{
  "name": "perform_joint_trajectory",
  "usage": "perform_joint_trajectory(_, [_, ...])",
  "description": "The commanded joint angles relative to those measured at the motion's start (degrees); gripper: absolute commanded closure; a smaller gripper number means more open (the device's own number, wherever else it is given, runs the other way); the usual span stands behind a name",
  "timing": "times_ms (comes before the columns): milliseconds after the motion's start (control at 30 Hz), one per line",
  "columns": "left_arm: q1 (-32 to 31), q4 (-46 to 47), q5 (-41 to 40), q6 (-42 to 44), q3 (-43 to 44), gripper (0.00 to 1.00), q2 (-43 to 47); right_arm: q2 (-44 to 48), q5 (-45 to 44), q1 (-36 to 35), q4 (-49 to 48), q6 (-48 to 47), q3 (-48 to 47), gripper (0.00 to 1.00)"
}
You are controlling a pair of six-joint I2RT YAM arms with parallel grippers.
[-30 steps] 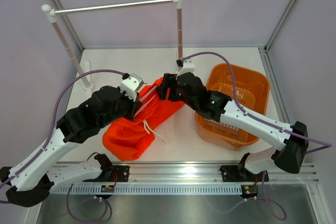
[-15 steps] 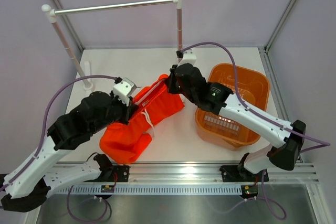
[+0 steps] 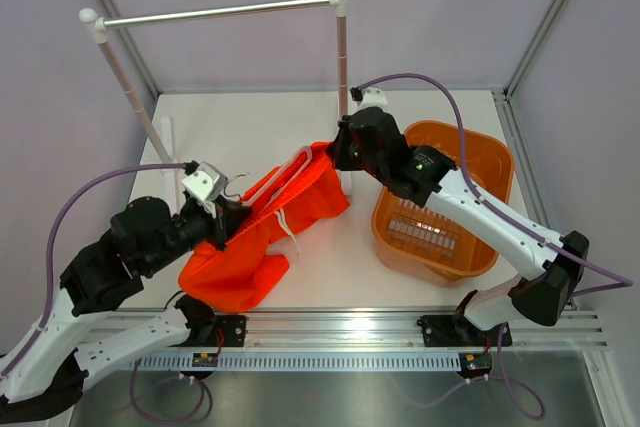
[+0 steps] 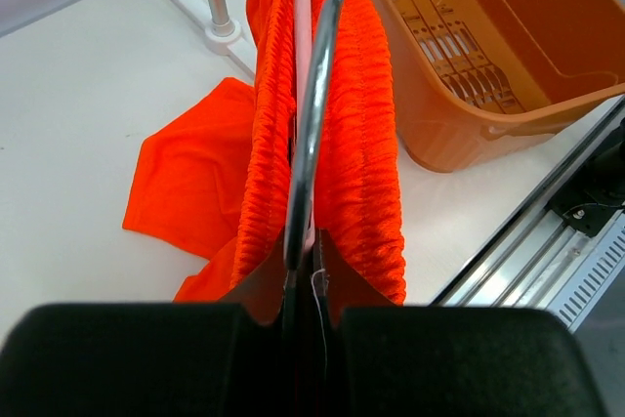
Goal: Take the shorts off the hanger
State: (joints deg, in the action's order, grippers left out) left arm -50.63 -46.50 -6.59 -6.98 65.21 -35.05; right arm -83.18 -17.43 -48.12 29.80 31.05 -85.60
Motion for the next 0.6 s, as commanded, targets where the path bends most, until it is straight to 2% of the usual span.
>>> perform_joint_trajectory(0, [-0.2,4.4,0.9,-0.2,0.7,1.0,4.1,1.7,-4.2,3.5,0.3,-1.9,-0.6,1.0])
perform_joint_trajectory(100, [-0.2,11.8,-2.2,-1.6,-2.3,1.0,5.9,2.5,-0.3,1.6,-0.7,-1.4,1.0,1.0])
perform_joint_trajectory(233, [-0.2,20.3,-5.4,-2.9,-6.0,1.0,6.6,2.5,-2.1,-5.7,-0.4,-1.8,1.1,1.0])
perform_joint_trajectory(400, [-0.2,27.3,-9.6,-4.7,-5.6,1.0,2.9,2.7,-2.5,-13.0,-1.6,-0.5,1.8,1.0])
perform_joint_trajectory(567, [-0.2,38.9,-12.7,-4.9,-4.9,1.0,-1.9,2.3,-5.2,-19.7,0.8,-2.0,-2.5,1.0])
